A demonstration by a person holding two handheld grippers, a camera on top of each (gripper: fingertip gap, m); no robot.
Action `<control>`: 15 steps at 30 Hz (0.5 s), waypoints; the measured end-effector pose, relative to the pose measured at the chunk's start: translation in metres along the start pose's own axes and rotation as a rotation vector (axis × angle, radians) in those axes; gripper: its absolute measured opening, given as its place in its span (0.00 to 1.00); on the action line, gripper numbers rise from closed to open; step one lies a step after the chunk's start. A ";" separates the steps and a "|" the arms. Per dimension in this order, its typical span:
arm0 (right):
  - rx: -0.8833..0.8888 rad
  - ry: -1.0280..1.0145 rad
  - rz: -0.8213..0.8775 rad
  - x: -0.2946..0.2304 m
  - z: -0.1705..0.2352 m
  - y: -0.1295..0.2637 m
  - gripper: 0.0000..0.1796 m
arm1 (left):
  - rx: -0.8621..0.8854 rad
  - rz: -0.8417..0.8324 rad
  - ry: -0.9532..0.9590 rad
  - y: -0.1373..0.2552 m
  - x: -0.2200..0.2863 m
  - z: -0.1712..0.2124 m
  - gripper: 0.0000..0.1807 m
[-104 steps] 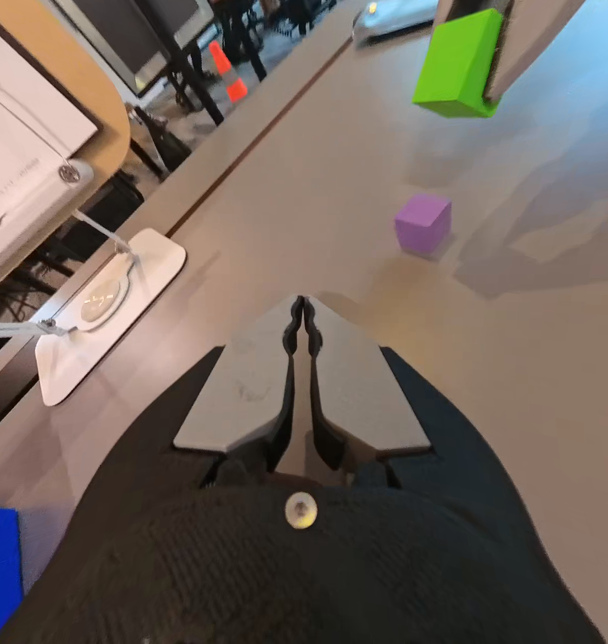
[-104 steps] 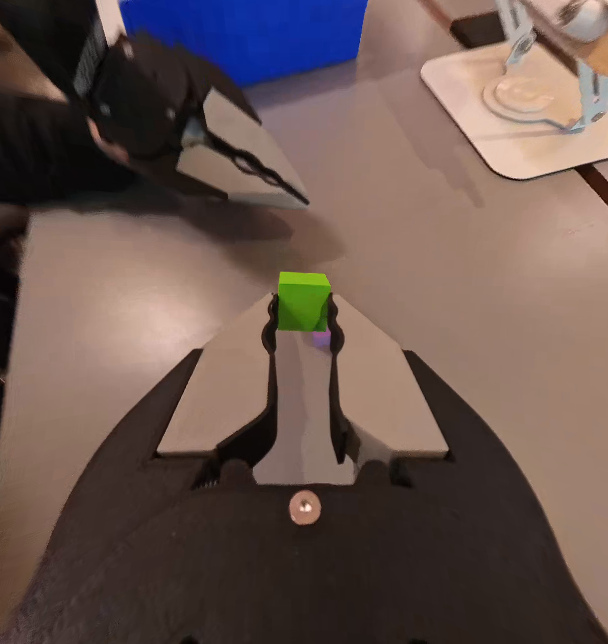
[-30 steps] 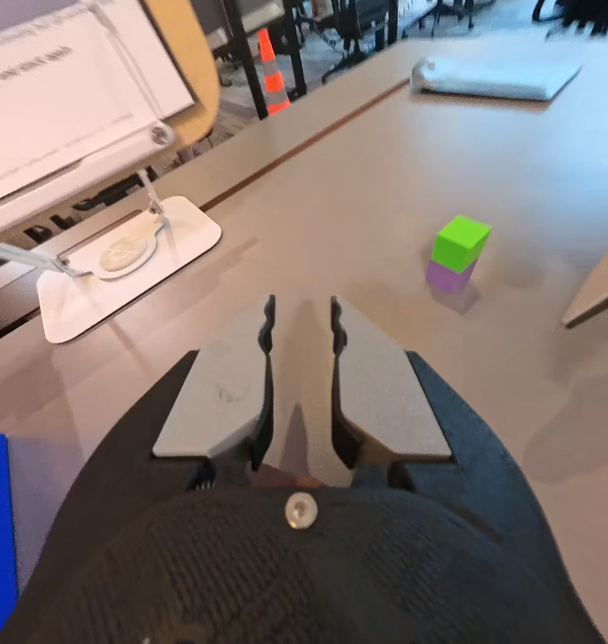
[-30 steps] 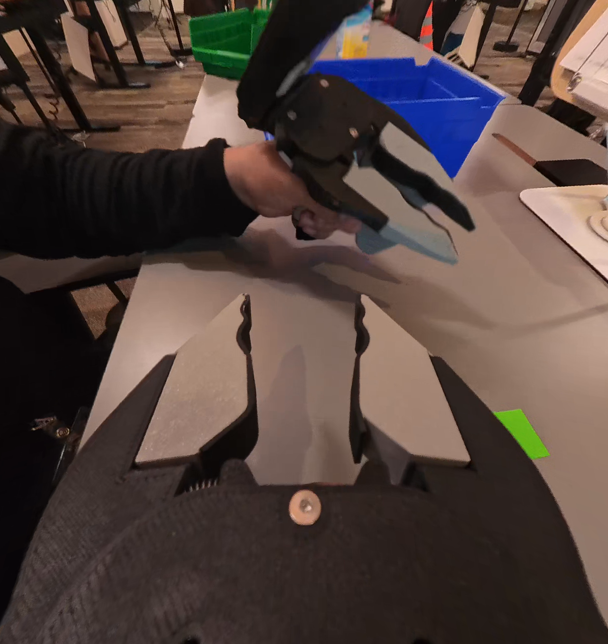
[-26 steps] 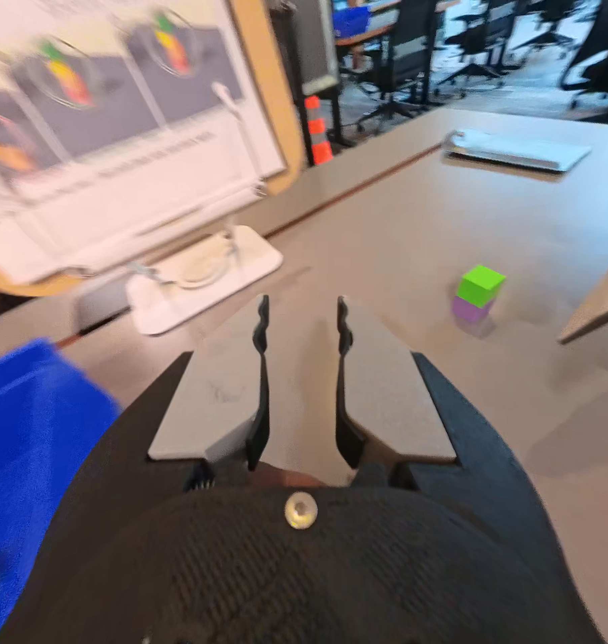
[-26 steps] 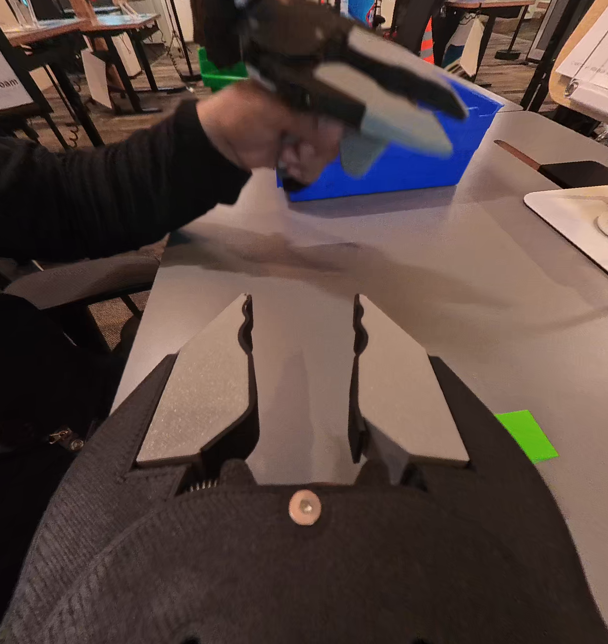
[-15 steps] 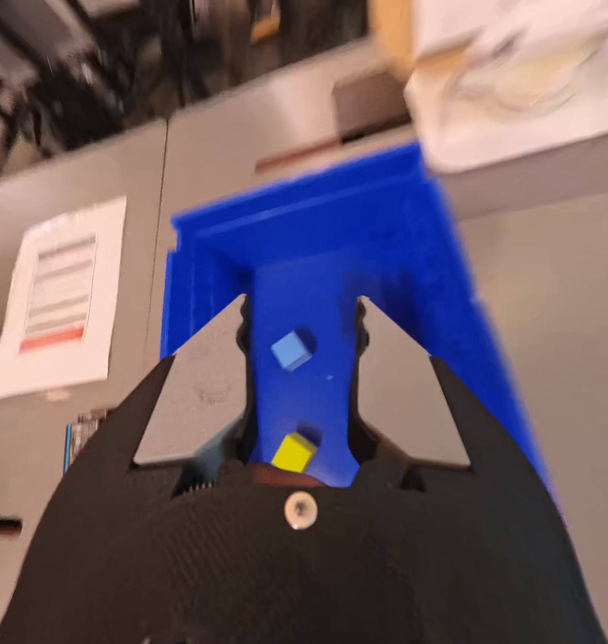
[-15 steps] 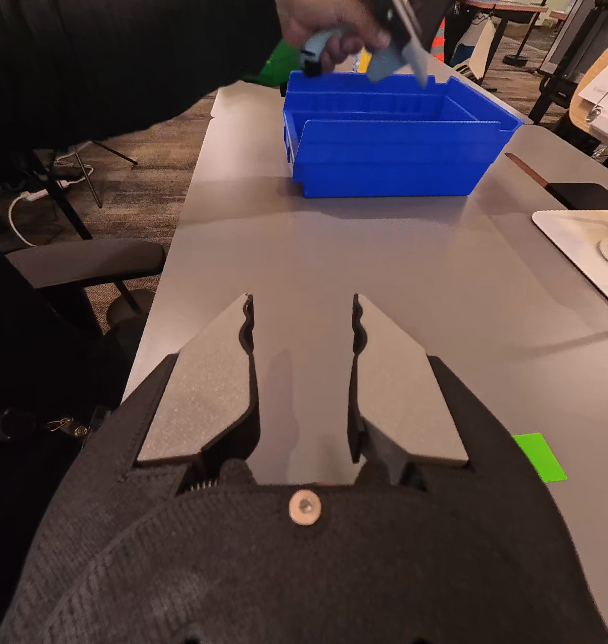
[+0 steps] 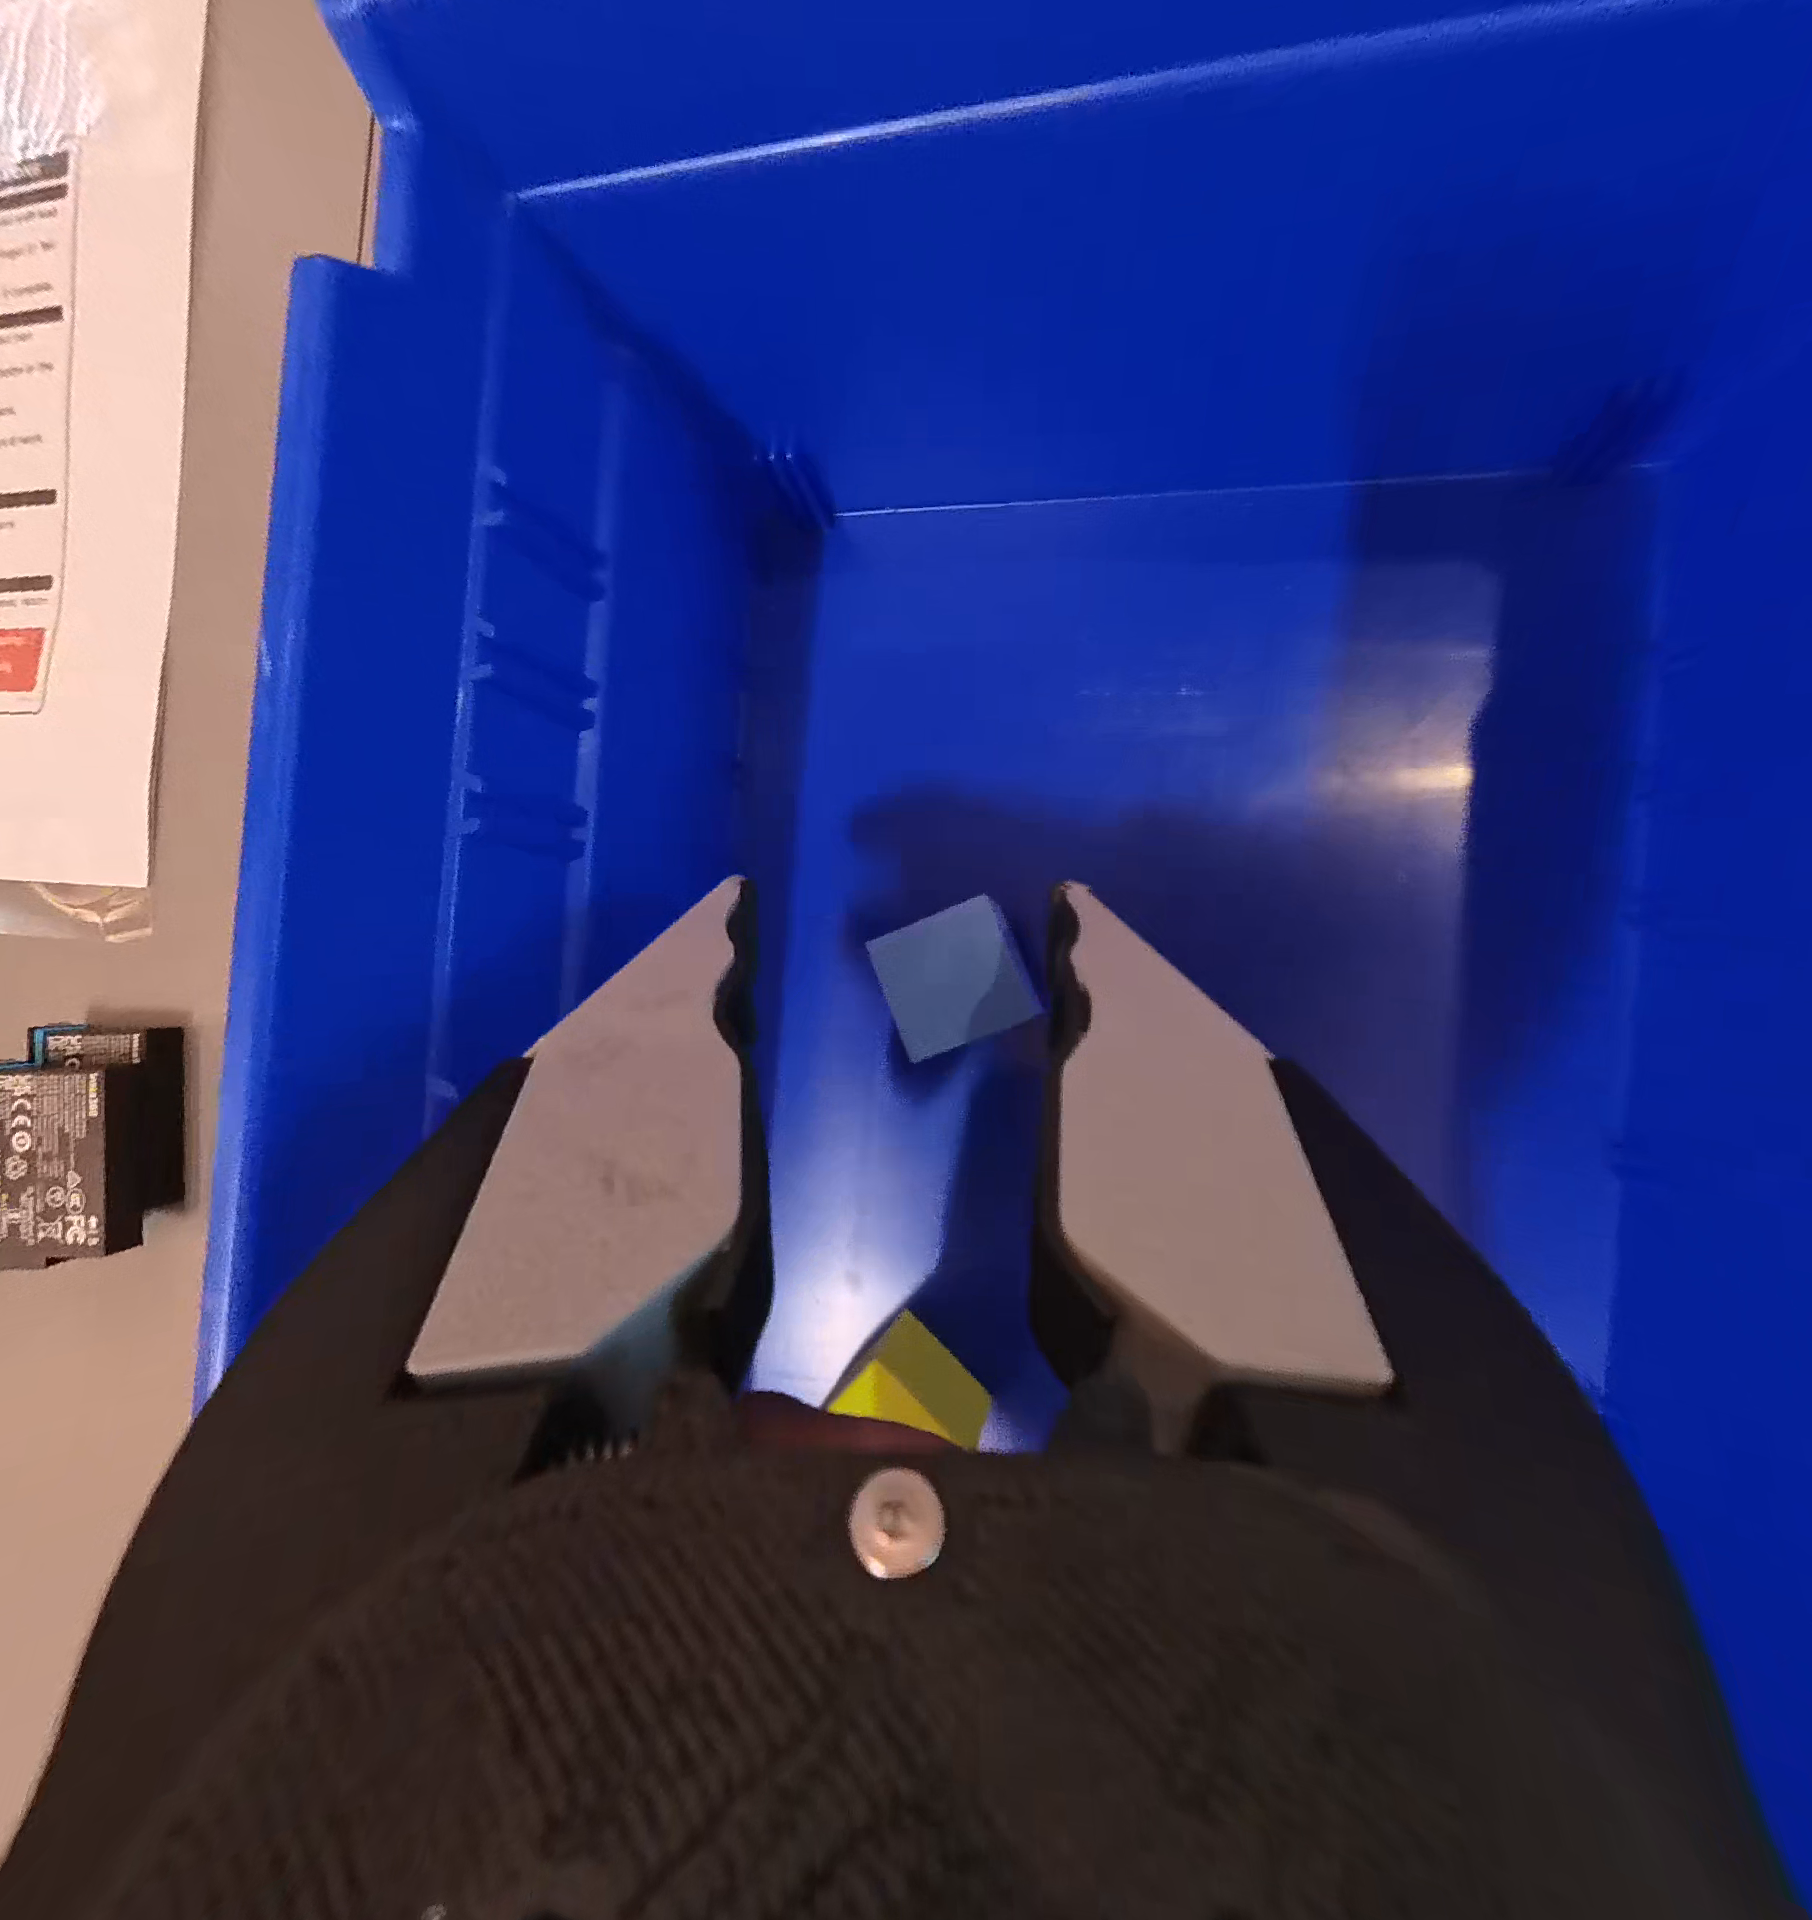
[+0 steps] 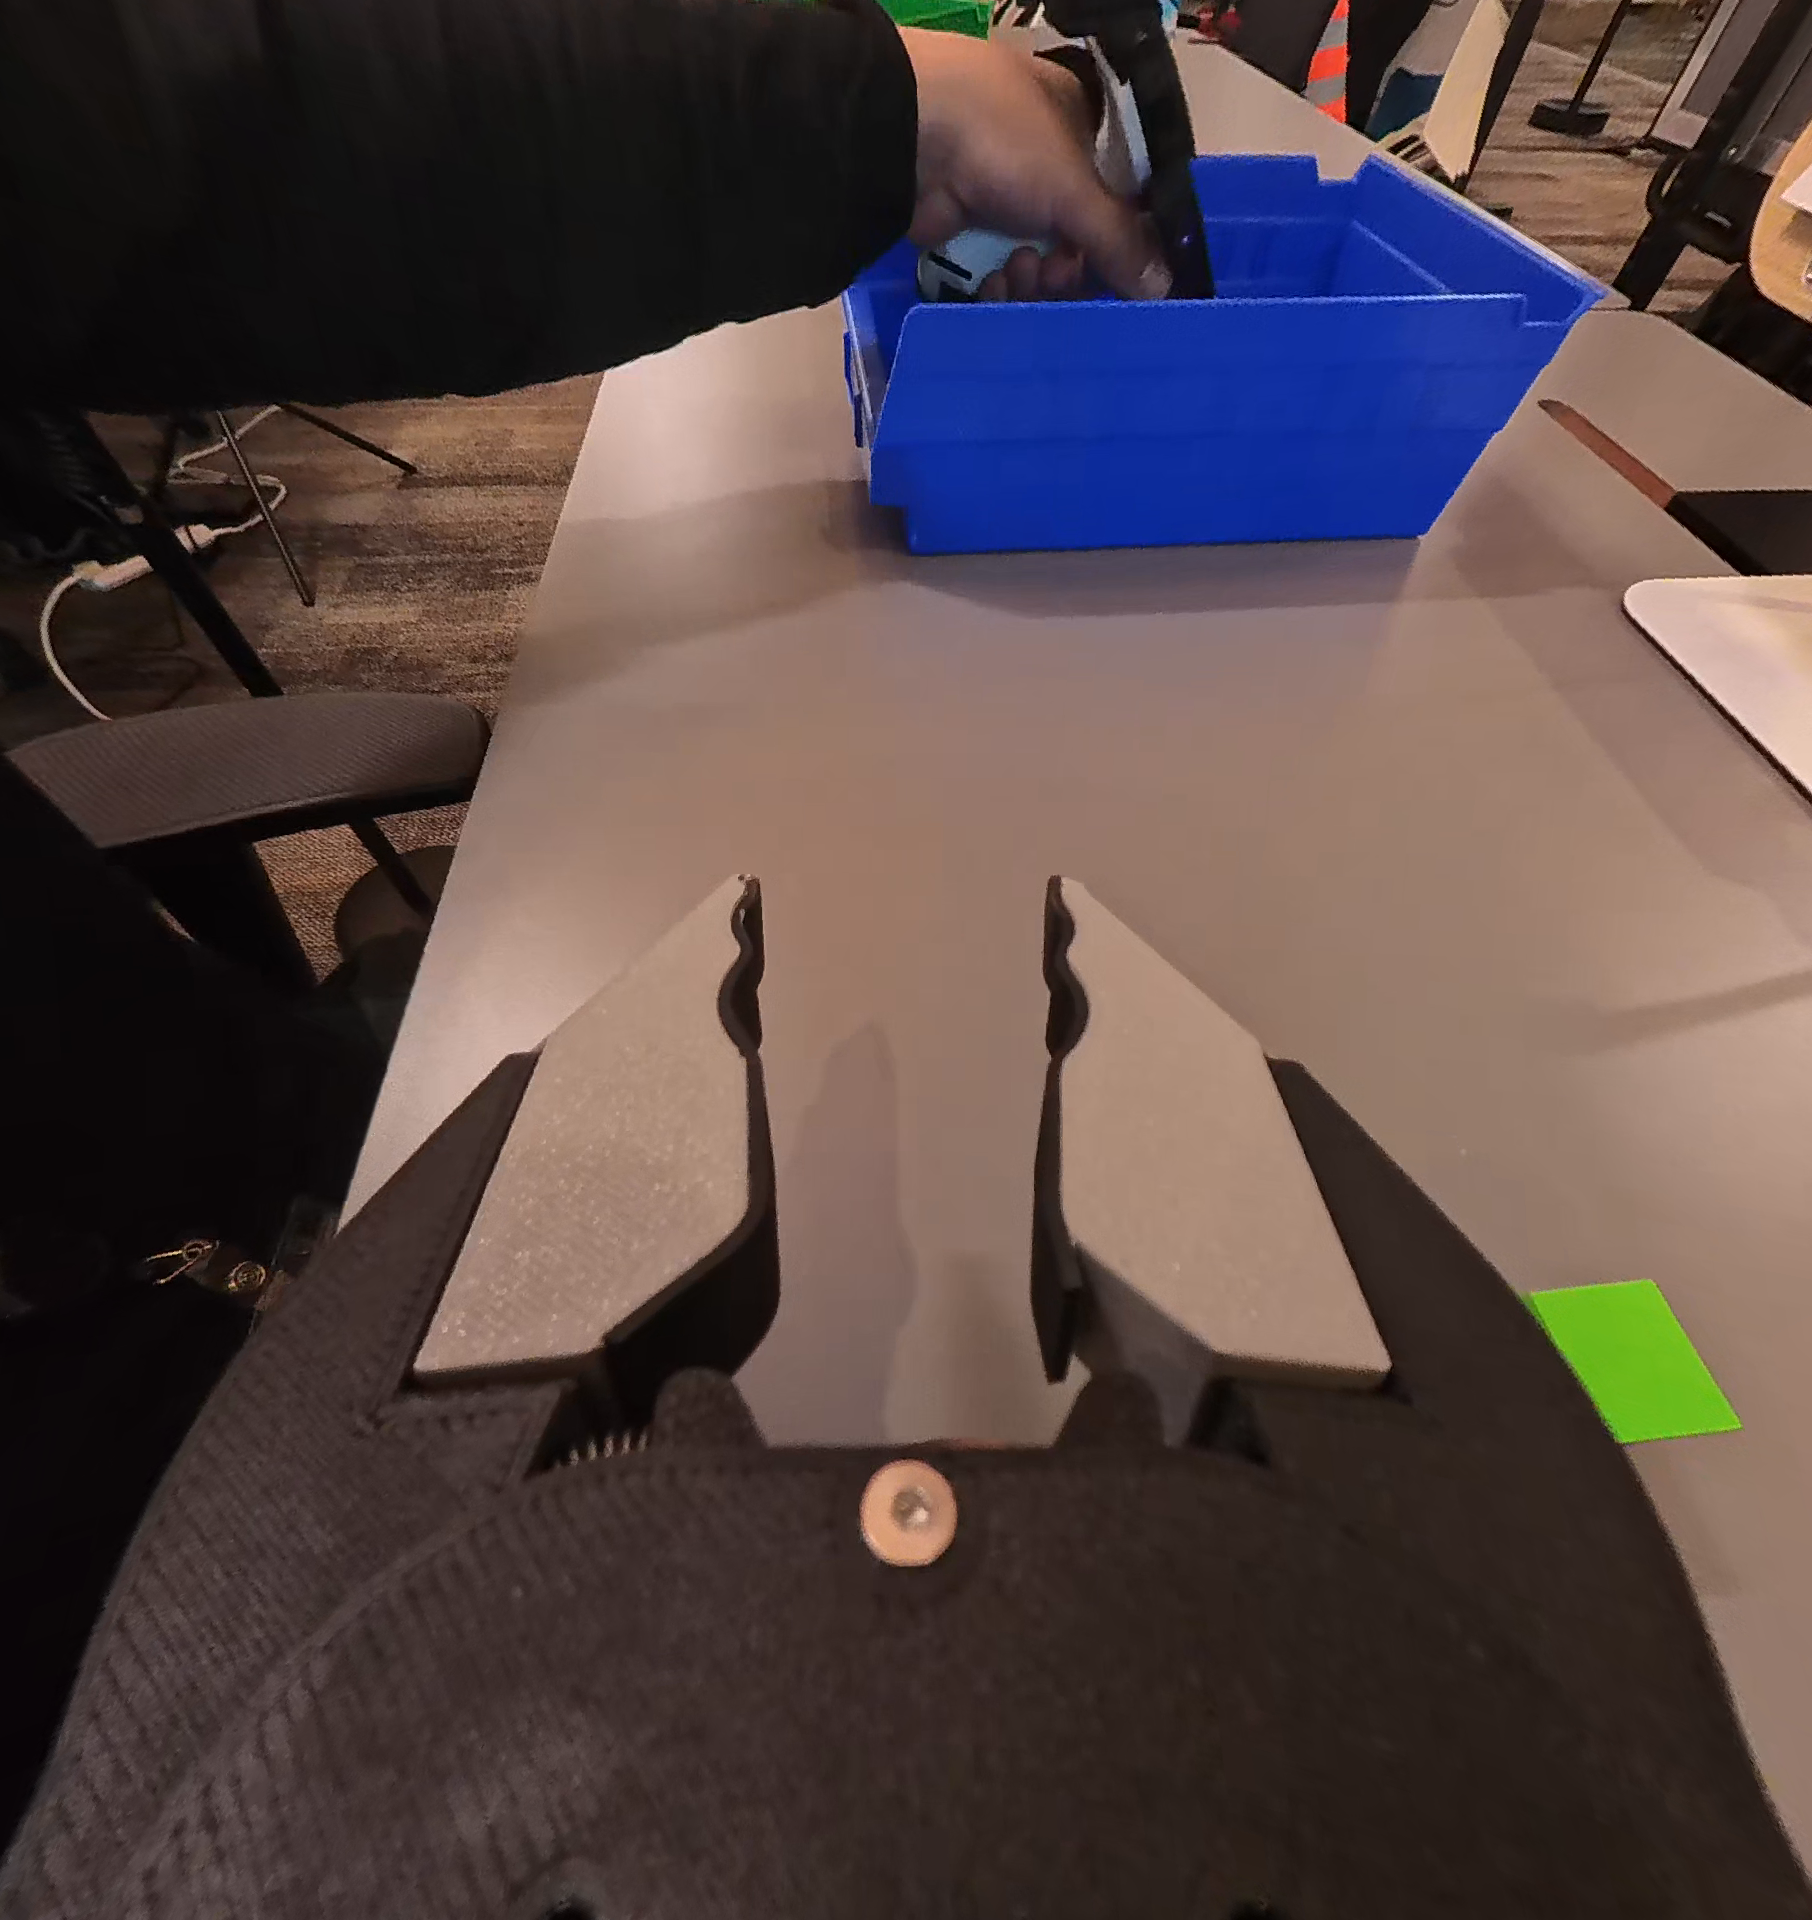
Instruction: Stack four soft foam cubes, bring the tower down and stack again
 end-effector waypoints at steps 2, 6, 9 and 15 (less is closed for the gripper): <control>-0.005 0.004 0.002 0.000 0.001 0.000 0.29 | -0.034 0.007 -0.007 -0.003 0.002 0.004 0.30; -0.009 0.018 0.025 0.003 0.001 0.000 0.28 | -0.070 0.062 0.000 -0.015 0.007 0.013 0.18; 0.009 -0.003 0.033 0.007 -0.002 0.003 0.27 | -0.071 0.037 -0.035 -0.013 0.003 0.013 0.17; 0.033 -0.094 0.019 0.016 -0.005 0.007 0.26 | 0.279 0.064 -0.267 0.056 0.036 -0.041 0.17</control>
Point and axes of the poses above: each gripper's, where its closed fingertips meet, y back along the fingers, z out of its underside, x = y × z across the jaws, the point moved 3 cm from there along y, back along the fingers, and after that the axes turned 14 degrees about z, right-handed, at the moved point
